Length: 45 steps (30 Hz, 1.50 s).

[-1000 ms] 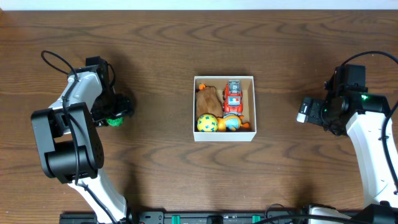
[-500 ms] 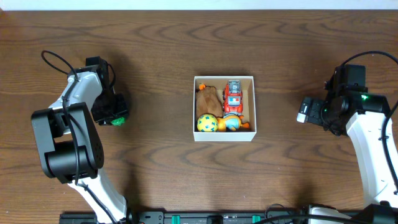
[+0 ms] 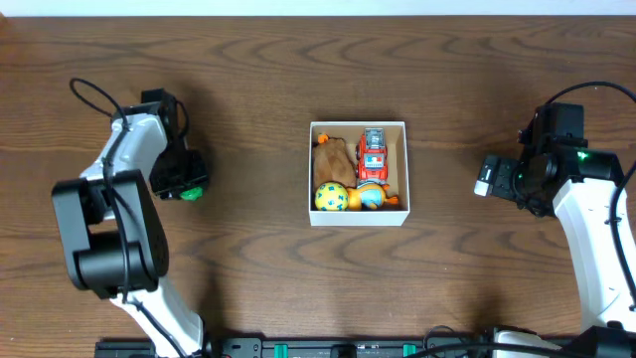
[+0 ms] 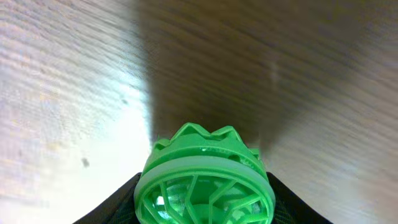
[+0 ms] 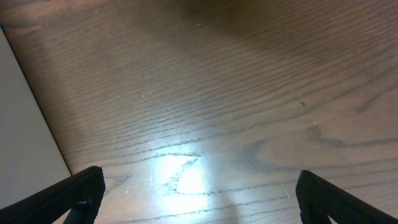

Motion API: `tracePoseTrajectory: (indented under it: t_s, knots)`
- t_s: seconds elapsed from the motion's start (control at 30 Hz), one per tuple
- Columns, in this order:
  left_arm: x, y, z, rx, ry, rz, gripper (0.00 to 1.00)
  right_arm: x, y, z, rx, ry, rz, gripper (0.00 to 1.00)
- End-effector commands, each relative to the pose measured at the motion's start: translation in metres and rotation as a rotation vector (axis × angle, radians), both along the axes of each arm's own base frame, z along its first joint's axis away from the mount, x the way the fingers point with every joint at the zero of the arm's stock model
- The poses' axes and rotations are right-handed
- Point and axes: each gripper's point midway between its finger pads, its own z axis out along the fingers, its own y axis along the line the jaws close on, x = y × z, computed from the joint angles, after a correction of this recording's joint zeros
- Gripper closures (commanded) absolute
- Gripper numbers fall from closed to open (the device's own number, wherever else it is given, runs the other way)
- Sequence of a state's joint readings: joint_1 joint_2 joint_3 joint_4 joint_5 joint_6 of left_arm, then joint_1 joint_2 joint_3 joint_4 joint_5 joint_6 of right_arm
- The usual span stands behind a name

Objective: Pack container
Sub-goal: 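Carry the green ball into the box and release it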

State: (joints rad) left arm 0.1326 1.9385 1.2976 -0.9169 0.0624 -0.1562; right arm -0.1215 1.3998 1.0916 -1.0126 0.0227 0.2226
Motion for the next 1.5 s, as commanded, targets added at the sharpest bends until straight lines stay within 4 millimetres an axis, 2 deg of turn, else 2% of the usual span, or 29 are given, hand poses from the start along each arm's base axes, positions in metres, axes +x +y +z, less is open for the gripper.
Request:
tracePoseTrajectory:
  t_s: [0.0, 0.17, 0.27, 0.33, 0.4, 0.47, 0.57, 0.67, 0.77, 0.83, 0.97, 1.07, 1.1, 1.2, 1.27, 1.33, 1.47]
  knots:
    - [0.021, -0.035, 0.057, -0.051, -0.162, -0.082, 0.71, -0.001, -0.002, -0.001, -0.006, 0.003, 0.007, 0.01]
    - [0.014, -0.100, 0.121, -0.072, -0.335, -0.270, 0.71, 0.001, -0.003, 0.000, -0.007, -0.003, 0.007, 0.01]
    - [0.007, -0.149, 0.155, -0.104, -0.464, -0.415, 0.72, 0.001, -0.003, 0.000, -0.007, -0.003, 0.007, 0.01]
    - [0.001, -0.189, 0.176, -0.138, -0.561, -0.535, 0.72, 0.001, -0.003, 0.000, -0.007, -0.003, 0.007, 0.01]
    - [-0.003, -0.222, 0.187, -0.160, -0.627, -0.632, 0.72, 0.001, -0.002, 0.000, -0.007, -0.003, 0.007, 0.01]
    - [-0.008, -0.253, 0.191, -0.187, -0.669, -0.722, 0.72, 0.001, -0.002, 0.000, -0.007, -0.002, 0.007, 0.01]
    - [-0.014, -0.292, 0.183, -0.220, -0.690, -0.819, 0.73, 0.001, -0.002, 0.000, -0.007, -0.002, 0.007, 0.01]
    - [-0.015, -0.318, 0.162, -0.234, -0.665, -0.869, 0.73, 0.001, -0.002, 0.000, -0.007, -0.002, 0.007, 0.01]
    - [-0.018, -0.335, 0.130, -0.233, -0.597, -0.909, 0.73, 0.001, -0.002, 0.000, -0.007, -0.002, 0.007, 0.01]
    - [-0.023, -0.343, 0.110, -0.234, -0.549, -0.929, 0.71, 0.001, -0.002, 0.000, -0.007, -0.002, 0.007, 0.01]
    - [-0.028, -0.349, 0.085, -0.221, -0.485, -0.950, 0.37, 0.001, -0.003, 0.000, -0.007, -0.002, 0.007, 0.01]
    - [-0.028, -0.349, 0.086, -0.222, -0.486, -0.951, 0.07, 0.001, -0.003, 0.000, -0.007, -0.003, 0.007, 0.01]
    - [-0.027, -0.349, 0.091, -0.224, -0.493, -0.949, 0.02, 0.001, -0.003, 0.000, -0.007, -0.002, 0.007, 0.01]
    - [-0.021, -0.344, 0.114, -0.215, -0.529, -0.934, 0.02, 0.001, -0.003, 0.000, -0.007, -0.004, 0.007, 0.01]
    - [-0.014, -0.333, 0.135, -0.184, -0.567, -0.908, 0.02, 0.002, -0.003, 0.000, -0.008, -0.007, 0.007, 0.01]
    - [-0.005, -0.316, 0.158, -0.147, -0.615, -0.869, 0.02, 0.003, -0.003, 0.000, -0.009, -0.010, 0.008, 0.01]
    - [0.013, -0.268, 0.197, -0.095, -0.703, -0.751, 0.02, 0.009, 0.002, 0.003, -0.012, -0.032, 0.033, 0.01]
